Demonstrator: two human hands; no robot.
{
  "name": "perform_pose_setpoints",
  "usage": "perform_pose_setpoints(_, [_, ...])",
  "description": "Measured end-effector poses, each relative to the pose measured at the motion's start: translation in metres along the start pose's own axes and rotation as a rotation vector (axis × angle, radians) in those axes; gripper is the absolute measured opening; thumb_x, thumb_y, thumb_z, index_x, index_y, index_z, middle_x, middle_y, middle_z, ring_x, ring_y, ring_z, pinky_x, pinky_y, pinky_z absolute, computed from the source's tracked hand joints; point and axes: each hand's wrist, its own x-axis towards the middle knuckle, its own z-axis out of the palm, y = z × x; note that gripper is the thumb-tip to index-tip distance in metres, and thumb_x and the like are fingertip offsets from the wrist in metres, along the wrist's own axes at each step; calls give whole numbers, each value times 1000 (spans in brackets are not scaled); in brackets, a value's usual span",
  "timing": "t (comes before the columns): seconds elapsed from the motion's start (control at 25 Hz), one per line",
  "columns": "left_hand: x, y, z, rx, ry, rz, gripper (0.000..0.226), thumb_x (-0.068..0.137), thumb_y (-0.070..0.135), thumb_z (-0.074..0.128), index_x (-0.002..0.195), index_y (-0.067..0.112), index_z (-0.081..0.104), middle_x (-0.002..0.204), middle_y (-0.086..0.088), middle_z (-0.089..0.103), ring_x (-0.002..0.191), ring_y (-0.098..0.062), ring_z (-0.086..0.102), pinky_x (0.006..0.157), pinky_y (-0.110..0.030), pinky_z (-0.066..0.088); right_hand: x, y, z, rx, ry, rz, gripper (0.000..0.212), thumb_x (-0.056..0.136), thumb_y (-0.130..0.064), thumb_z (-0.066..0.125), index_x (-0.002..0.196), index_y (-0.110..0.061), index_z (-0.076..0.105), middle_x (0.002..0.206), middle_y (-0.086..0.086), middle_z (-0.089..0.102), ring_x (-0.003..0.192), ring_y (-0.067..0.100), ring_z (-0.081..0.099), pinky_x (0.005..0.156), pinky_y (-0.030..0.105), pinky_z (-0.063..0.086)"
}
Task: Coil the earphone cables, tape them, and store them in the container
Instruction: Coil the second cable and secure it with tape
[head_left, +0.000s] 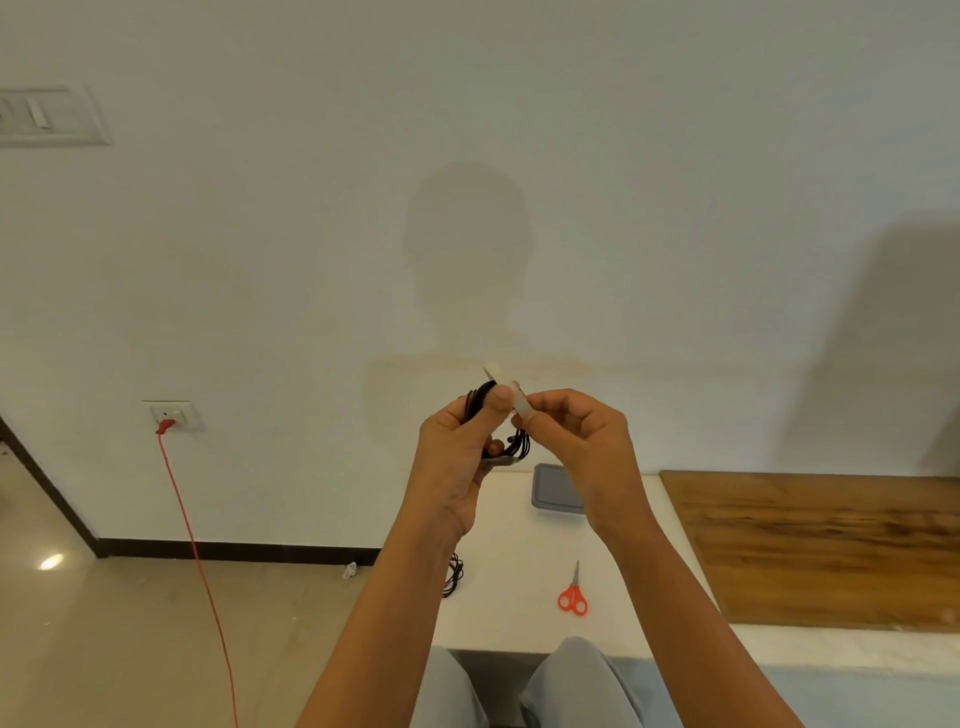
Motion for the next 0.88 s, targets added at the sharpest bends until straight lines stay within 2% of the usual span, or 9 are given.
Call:
perform_pose_setpoints(0.08, [-1,-1,0,37,15,35,20,75,30,75,89,16,75,63,11,65,47,-3,51,59,-25,49,1,-2,1,8,-8,7,9,85,-15,71,93,-13,74,85,4,76,85,19,72,77,21,55])
perform_pose_setpoints(0.16, [0,2,-1,24,44,24,25,70,33,77,88,16,75,61,10,62,46,-4,49,56,-24,50,2,-4,2,4,-24,15,7,84,-14,71,90,-14,73,84,5,75,83,18,71,76,20,55])
perform_pose_setpoints(0.24, [3,5,-2,-22,47,-20,29,70,34,77,91,14,76,71,0,60,44,-6,43,50,-21,47,3,-5,1,-29,-37,15,4,83,-15,71,85,-18,72,81,5,73,78,16,69,74,20,55])
perform_pose_setpoints(0.36, [4,8,-1,-54,36,-55,25,83,29,70,99,10,74,91,-11,53,44,-7,40,48,-20,45,3,-3,1,-70,-38,13,3,84,-14,69,84,-17,70,80,6,70,74,16,64,72,21,53])
perform_pose_setpoints(0.48, [0,4,3,11,20,-19,26,76,35,73,90,14,76,71,3,63,43,-6,44,47,-18,46,2,-2,5,-40,-3,3,5,88,-14,65,84,-12,67,76,7,65,70,12,60,68,21,51])
perform_pose_setpoints(0.6, [-3,1,7,42,41,15,16,78,32,73,83,17,76,53,13,60,42,-3,47,47,-16,46,1,-3,8,-17,13,-2,6,89,-12,63,86,-10,67,73,1,63,67,8,58,64,18,51])
perform_pose_setpoints(0.72, [1,3,5,-44,109,-43,18,80,33,74,83,15,76,66,6,68,41,-5,41,46,-19,45,-2,-1,8,-27,-13,-21,14,89,-2,59,91,-12,68,78,2,65,72,12,59,68,20,53])
perform_pose_setpoints(0.8, [2,5,4,-124,92,-106,18,81,32,74,81,14,76,76,2,72,41,-6,40,45,-20,44,-3,-1,7,-59,-30,-50,17,89,-1,59,92,-15,69,82,5,67,77,20,61,74,27,54])
perform_pose_setpoints(0.88, [2,7,3,-209,61,-151,16,81,31,73,79,15,75,78,2,73,39,-6,40,41,-18,43,-5,1,5,-125,-23,-81,14,88,-5,62,91,-16,69,82,6,69,81,23,63,79,28,54])
